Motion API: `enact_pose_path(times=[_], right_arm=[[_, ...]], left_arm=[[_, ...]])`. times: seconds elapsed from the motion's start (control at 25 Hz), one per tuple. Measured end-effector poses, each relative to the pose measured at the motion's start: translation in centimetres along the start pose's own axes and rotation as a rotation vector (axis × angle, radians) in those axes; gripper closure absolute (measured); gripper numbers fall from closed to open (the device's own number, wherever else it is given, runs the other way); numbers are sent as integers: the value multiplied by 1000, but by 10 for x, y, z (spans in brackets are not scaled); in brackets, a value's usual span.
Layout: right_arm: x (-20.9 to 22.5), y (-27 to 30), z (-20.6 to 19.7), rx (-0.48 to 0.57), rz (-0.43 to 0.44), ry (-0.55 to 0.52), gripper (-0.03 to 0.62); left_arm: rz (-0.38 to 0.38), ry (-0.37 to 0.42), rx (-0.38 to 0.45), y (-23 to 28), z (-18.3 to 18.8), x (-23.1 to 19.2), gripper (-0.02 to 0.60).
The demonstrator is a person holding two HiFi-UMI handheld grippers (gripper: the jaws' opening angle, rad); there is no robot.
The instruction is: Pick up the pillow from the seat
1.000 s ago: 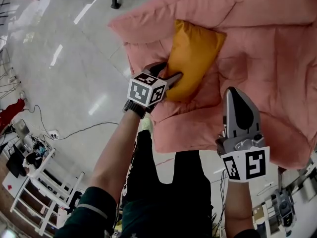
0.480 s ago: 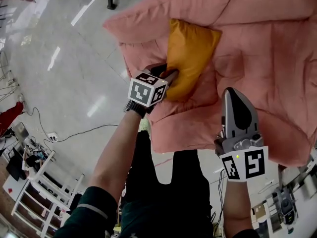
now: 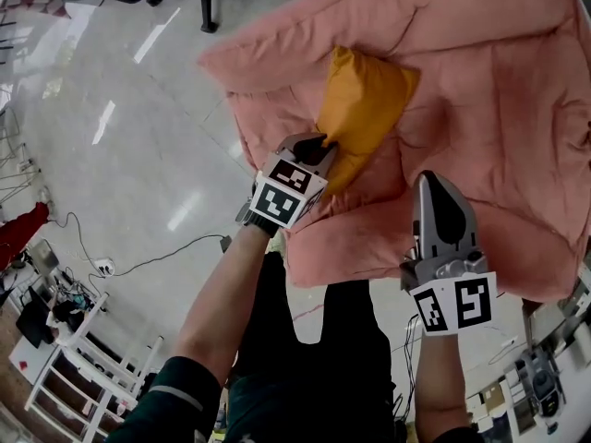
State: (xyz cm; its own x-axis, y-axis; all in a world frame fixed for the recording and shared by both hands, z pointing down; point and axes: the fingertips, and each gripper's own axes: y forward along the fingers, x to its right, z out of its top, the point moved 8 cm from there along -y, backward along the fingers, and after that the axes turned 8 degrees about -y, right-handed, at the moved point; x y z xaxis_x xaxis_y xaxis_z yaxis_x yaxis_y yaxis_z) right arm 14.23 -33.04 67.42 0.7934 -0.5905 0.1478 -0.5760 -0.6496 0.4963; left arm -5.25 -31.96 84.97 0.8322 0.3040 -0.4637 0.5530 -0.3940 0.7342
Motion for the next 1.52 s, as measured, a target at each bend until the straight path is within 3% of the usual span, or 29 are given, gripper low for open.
enact_pose_path(times=[0.64, 1.2, 1.52], right_arm=[[-25, -58, 71, 146, -80, 41, 591], [-85, -161, 163, 335, -98, 39, 592], [-103, -186, 218, 432, -132, -32, 591]], left_arm=[[-62, 171, 172, -152, 71, 84, 514], [-1, 269, 434, -326, 119, 158, 522], [23, 299, 668, -407, 167, 174, 522]])
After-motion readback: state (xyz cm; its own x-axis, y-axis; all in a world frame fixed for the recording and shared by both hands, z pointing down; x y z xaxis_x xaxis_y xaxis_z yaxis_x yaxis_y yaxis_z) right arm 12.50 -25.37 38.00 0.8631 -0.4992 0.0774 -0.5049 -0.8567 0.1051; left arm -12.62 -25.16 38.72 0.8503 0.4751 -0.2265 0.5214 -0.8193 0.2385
